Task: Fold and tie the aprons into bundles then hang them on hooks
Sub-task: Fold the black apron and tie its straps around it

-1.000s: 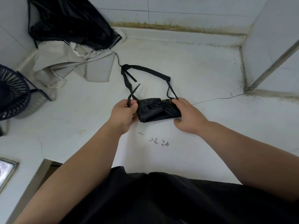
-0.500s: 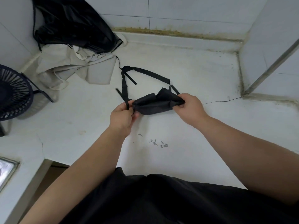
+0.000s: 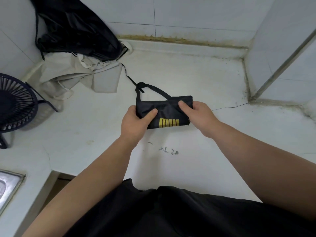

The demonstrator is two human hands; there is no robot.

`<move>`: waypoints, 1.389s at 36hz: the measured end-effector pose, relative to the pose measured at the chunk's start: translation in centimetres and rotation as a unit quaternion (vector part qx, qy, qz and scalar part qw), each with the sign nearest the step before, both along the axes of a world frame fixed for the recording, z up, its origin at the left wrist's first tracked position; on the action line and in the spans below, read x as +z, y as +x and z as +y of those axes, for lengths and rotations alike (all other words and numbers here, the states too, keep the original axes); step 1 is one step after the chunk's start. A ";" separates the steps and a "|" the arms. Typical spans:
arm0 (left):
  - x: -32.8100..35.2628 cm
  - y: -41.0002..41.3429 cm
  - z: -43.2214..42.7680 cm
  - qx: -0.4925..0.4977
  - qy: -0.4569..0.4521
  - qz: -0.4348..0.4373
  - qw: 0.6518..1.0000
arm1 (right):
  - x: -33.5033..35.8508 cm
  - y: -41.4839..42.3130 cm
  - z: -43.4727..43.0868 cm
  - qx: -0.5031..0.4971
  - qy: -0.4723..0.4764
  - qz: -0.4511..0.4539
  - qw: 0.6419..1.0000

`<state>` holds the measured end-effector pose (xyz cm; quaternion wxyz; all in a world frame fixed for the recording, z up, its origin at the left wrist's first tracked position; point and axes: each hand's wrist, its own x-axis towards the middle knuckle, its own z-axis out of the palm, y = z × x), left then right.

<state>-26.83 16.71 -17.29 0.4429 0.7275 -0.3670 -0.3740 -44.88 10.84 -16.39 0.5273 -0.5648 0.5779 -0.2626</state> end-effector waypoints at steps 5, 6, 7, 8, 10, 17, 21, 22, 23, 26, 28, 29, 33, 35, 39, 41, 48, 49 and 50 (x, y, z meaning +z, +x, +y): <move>0.5 -0.5 0.2 0.016 -0.034 0.050 0.998 | 0.3 0.5 0.8 0.022 0.025 -0.058 0.998; 0.6 -0.6 0.1 0.015 -0.033 0.062 0.997 | 0.5 0.6 0.9 0.015 0.031 -0.065 0.997; 0.6 -0.6 0.1 0.009 -0.030 0.073 0.997 | 0.5 0.7 0.9 0.004 0.035 -0.067 0.997; 0.6 -0.5 0.1 -0.002 -0.024 0.083 0.996 | 0.6 0.7 0.9 -0.012 0.035 -0.066 0.997; 0.8 -0.3 0.2 -0.035 -0.004 0.094 0.995 | 0.8 0.6 1.0 -0.033 0.033 -0.057 0.997; 2.3 -1.2 0.7 0.002 0.013 -0.008 1.000 | 1.4 0.9 1.8 0.026 -0.017 0.004 1.000; 3.2 -2.8 0.9 0.005 0.004 -0.159 0.987 | 1.6 1.9 2.4 0.006 -0.098 0.094 0.991; 3.4 -3.3 1.0 0.000 -0.006 -0.190 0.982 | 1.5 2.0 2.6 0.009 -0.114 0.115 0.987; 3.4 -3.8 1.3 -0.010 -0.016 -0.218 0.976 | 1.4 2.0 2.8 0.011 -0.128 0.130 0.983; 3.3 -4.8 1.8 -0.036 -0.037 -0.251 0.967 | 1.3 1.7 3.2 0.014 -0.137 0.152 0.979; 3.4 -4.9 2.2 -0.014 -0.034 -0.242 0.969 | 1.6 1.1 3.6 0.046 -0.134 0.166 0.976; 3.5 -4.9 2.4 -0.002 -0.026 -0.241 0.970 | 1.8 0.9 3.7 0.069 -0.130 0.165 0.975; 3.0 -4.5 2.5 0.010 0.025 -0.254 0.967 | 1.7 0.4 4.7 0.103 -0.125 0.156 0.974; 3.0 -4.4 2.4 0.006 0.043 -0.258 0.965 | 1.5 0.4 4.9 0.082 -0.134 0.150 0.976; 3.4 -4.0 1.6 -0.002 0.081 -0.291 0.953 | 1.5 0.6 4.9 0.042 -0.146 0.157 0.976; 3.8 -3.7 1.0 0.003 0.100 -0.311 0.945 | 1.7 1.0 4.7 0.031 -0.147 0.166 0.975; 4.1 -1.7 -0.4 -0.021 0.060 -0.258 0.964 | 2.1 3.4 2.8 -0.035 -0.145 0.214 0.965; 4.1 -1.5 -0.5 -0.036 0.039 -0.237 0.970 | 2.3 3.6 2.6 -0.047 -0.145 0.222 0.963; 4.3 -1.2 -0.6 -0.052 0.021 -0.219 0.974 | 2.5 3.9 2.4 -0.060 -0.148 0.230 0.960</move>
